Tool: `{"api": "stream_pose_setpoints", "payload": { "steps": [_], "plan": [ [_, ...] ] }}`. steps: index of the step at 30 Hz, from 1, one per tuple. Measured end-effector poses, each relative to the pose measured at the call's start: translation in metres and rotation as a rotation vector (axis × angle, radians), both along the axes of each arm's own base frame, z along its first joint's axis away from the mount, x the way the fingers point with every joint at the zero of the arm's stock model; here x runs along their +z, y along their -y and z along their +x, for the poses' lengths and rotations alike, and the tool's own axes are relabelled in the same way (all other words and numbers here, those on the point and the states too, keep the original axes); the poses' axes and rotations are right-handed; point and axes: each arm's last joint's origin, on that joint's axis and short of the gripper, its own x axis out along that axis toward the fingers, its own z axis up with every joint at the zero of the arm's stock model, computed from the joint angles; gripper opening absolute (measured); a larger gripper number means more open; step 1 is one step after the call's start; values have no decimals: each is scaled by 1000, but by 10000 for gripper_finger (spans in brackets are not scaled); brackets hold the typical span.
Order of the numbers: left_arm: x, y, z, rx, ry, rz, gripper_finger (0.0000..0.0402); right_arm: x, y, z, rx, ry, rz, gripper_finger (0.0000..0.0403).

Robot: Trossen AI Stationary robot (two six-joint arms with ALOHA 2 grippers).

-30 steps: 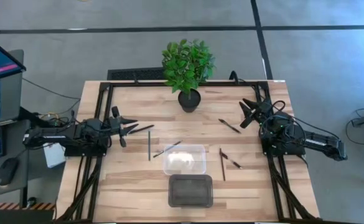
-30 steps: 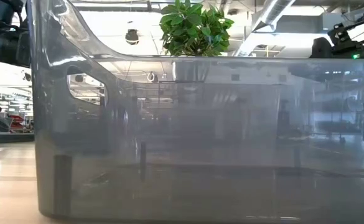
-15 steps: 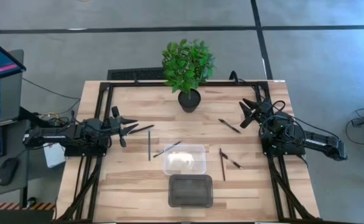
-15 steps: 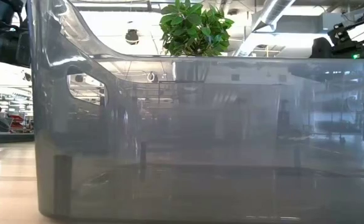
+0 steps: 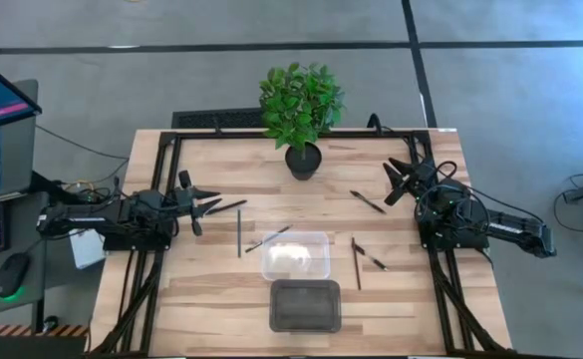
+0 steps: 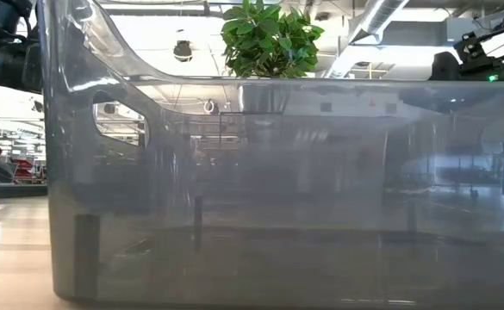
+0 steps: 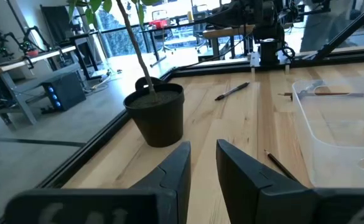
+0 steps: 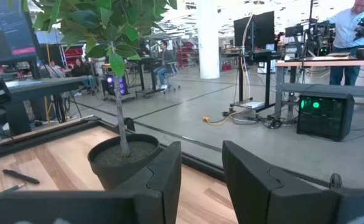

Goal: Sort pens & pencils

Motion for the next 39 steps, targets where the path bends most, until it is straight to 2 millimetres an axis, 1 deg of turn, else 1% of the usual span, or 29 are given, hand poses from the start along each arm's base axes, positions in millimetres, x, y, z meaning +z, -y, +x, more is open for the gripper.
{"api": "stream_pose_setpoints", "payload": {
  "steps": [7,14,17,20,23,27,30,33,36,39],
  "plan": [
    [0,0,0,0,0,0,68,0,0,0,0,3,3,139],
    [0,0,0,0,0,0,68,2,0,0,6,66,43,134],
    [0,0,0,0,0,0,68,8,-3,-2,71,-18,56,135],
    [0,0,0,0,0,0,68,20,-6,-4,152,-117,78,133],
    [0,0,0,0,0,0,68,33,-6,-5,155,-170,150,133],
    [0,0,0,0,1,0,68,43,-4,5,157,-220,287,134],
    [0,0,0,0,1,0,68,50,-1,17,159,-258,427,134],
    [0,0,0,0,1,0,68,56,2,30,125,-323,559,135],
    [0,0,0,0,1,0,68,62,8,44,62,-427,660,134],
    [0,0,0,1,1,0,68,61,13,55,-9,-565,754,133]
  ]
}}
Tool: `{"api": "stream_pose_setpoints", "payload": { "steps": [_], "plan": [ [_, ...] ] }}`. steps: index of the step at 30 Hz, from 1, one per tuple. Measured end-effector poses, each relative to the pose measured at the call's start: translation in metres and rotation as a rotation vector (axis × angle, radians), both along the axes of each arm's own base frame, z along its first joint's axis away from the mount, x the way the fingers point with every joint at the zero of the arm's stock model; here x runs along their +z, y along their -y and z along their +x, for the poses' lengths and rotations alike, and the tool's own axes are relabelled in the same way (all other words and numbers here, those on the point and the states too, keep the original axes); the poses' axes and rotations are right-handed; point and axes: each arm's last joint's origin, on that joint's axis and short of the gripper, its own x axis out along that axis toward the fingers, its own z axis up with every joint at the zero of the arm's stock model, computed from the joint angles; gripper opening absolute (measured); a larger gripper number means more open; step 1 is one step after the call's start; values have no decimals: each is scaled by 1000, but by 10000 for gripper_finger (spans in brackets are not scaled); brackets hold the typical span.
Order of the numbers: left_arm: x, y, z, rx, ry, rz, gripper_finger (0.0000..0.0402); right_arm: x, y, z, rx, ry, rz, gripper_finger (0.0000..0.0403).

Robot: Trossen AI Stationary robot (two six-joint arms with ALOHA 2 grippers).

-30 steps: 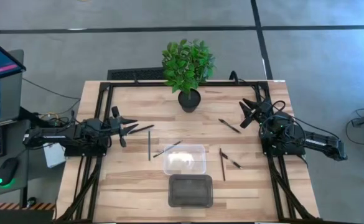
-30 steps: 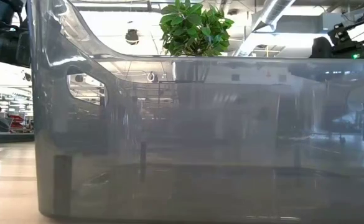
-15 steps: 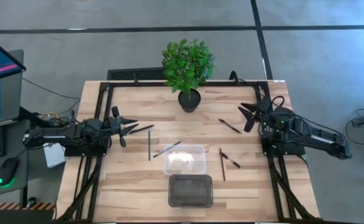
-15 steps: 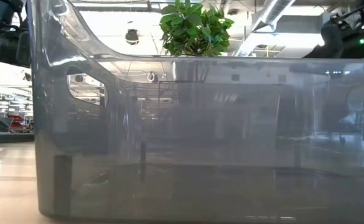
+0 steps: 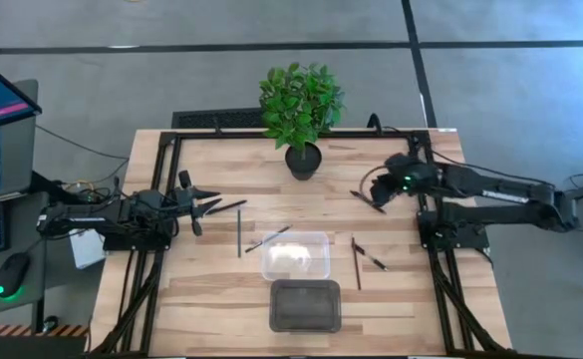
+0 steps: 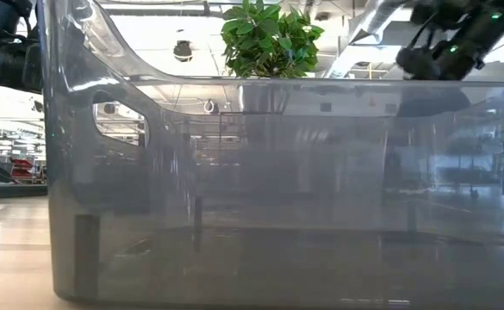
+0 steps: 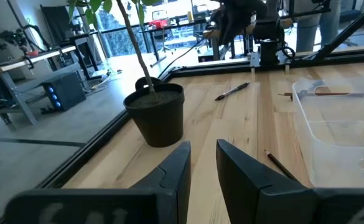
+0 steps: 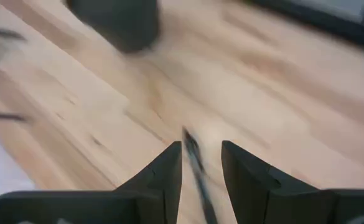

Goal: Sort pens & pencils
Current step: Put the top right black ballpen into the transparent bin

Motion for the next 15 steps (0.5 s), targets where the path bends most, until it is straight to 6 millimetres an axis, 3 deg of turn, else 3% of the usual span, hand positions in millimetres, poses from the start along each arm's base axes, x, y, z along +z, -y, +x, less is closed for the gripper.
{"api": "stream_pose_setpoints", "payload": {
  "steps": [9,15],
  "plan": [
    [0,0,0,3,2,3,68,-12,8,36,131,-325,231,133],
    [1,0,0,8,7,7,68,-24,10,48,204,-419,278,133]
  ]
}}
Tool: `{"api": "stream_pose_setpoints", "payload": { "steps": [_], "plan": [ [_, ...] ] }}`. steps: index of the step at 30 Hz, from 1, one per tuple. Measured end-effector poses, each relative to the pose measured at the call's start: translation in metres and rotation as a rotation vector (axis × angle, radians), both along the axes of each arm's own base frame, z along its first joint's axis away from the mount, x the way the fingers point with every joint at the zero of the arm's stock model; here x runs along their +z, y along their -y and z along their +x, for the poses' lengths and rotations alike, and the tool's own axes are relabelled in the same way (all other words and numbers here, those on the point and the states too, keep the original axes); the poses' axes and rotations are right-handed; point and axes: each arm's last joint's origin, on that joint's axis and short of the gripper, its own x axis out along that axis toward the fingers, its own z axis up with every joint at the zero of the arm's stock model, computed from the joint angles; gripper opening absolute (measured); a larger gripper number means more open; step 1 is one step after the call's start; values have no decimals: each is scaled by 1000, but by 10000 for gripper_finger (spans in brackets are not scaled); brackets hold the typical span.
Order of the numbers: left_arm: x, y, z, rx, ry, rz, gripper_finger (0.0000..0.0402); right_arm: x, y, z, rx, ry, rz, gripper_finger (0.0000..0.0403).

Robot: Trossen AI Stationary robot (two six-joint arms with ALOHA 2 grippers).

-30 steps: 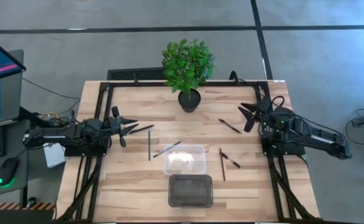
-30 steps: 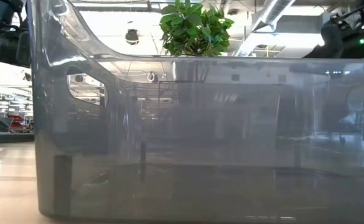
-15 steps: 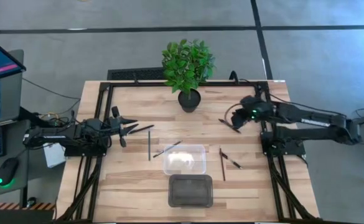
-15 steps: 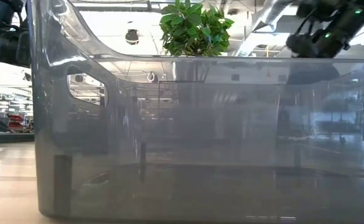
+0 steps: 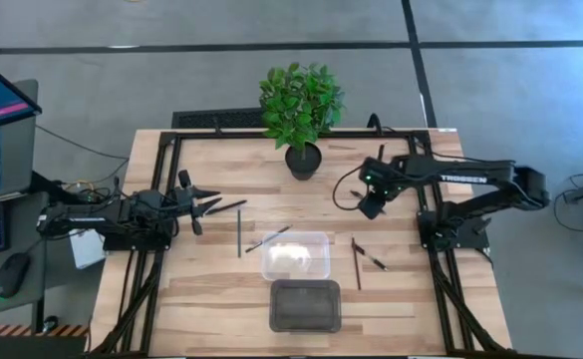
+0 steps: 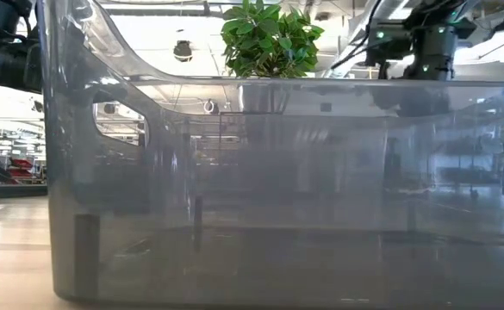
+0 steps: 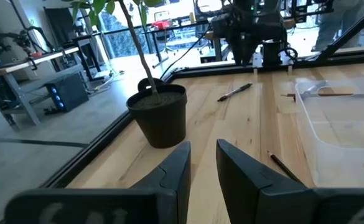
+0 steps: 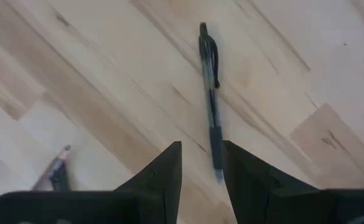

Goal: Sort pens & pencils
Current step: Put the top right black ballpen into the transparent bin

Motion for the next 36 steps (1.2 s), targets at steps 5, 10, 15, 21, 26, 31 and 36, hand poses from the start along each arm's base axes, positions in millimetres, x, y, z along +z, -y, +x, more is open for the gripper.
{"api": "stream_pose_setpoints", "payload": {
  "steps": [5,10,15,21,26,31,36],
  "plan": [
    [0,0,0,0,2,0,68,-7,1,3,7,-41,6,136],
    [0,0,0,0,3,0,68,-9,2,4,7,-52,9,159],
    [0,0,0,0,4,0,68,-9,2,4,-7,-53,4,206],
    [0,0,0,0,4,-1,68,-9,3,6,-13,-41,-17,240],
    [0,0,0,-1,5,-1,68,-9,4,7,-14,-24,-22,237],
    [0,0,0,-1,5,-1,68,-19,1,1,-12,-58,-1,224],
    [0,0,0,0,5,-1,68,-29,0,-4,-14,-73,11,211]
  ]
}}
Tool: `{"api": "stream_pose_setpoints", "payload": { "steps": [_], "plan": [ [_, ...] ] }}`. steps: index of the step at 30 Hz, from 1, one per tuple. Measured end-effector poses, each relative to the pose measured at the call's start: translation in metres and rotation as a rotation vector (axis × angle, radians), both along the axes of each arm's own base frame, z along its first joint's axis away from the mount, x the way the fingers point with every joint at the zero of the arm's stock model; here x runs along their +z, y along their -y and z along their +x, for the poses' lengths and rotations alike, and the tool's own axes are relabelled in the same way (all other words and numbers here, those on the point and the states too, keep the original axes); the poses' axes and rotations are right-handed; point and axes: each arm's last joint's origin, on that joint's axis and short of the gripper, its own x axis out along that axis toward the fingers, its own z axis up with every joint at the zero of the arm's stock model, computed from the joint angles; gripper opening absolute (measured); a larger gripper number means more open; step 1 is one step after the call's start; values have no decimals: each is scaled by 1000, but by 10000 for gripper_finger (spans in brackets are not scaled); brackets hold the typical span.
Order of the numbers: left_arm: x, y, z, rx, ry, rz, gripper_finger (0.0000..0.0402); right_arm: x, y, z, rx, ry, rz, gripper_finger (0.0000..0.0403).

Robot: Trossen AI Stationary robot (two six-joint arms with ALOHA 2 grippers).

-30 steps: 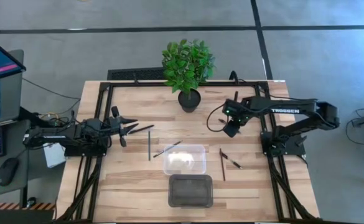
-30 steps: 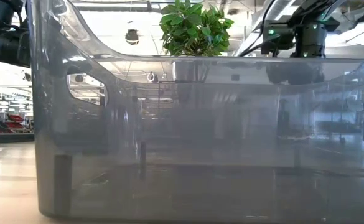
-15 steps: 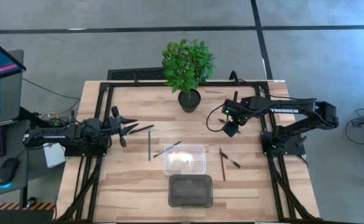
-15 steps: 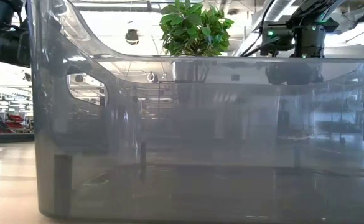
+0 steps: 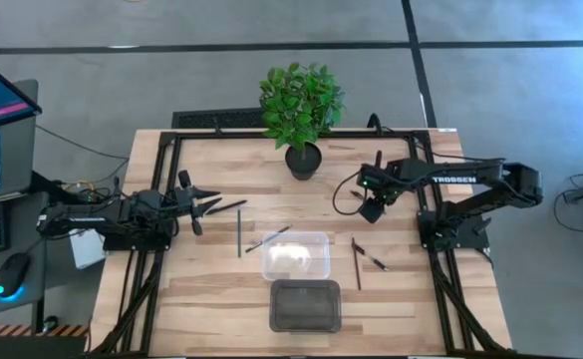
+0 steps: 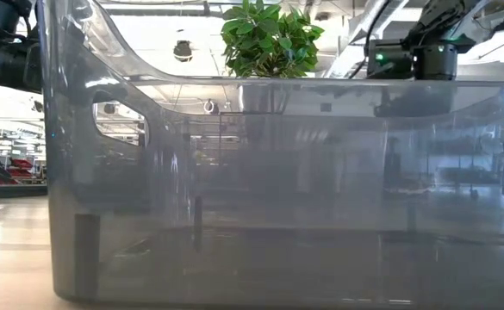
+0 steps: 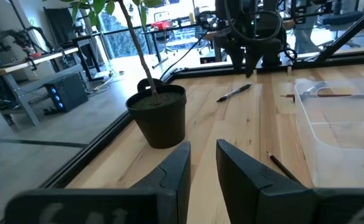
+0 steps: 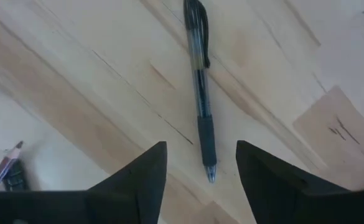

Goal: Sort pens & pencils
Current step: Put the top right black ballpen into the transparent bin

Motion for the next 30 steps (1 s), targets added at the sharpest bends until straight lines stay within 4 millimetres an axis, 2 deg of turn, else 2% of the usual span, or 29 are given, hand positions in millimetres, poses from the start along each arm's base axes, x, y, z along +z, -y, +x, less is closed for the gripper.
{"api": "stream_pose_setpoints", "payload": {
  "steps": [18,30],
  "plan": [
    [0,0,0,-1,0,0,68,-28,-4,-11,-43,4,16,192],
    [0,0,0,-1,1,-1,68,-28,-3,-10,-43,16,12,191]
  ]
}}
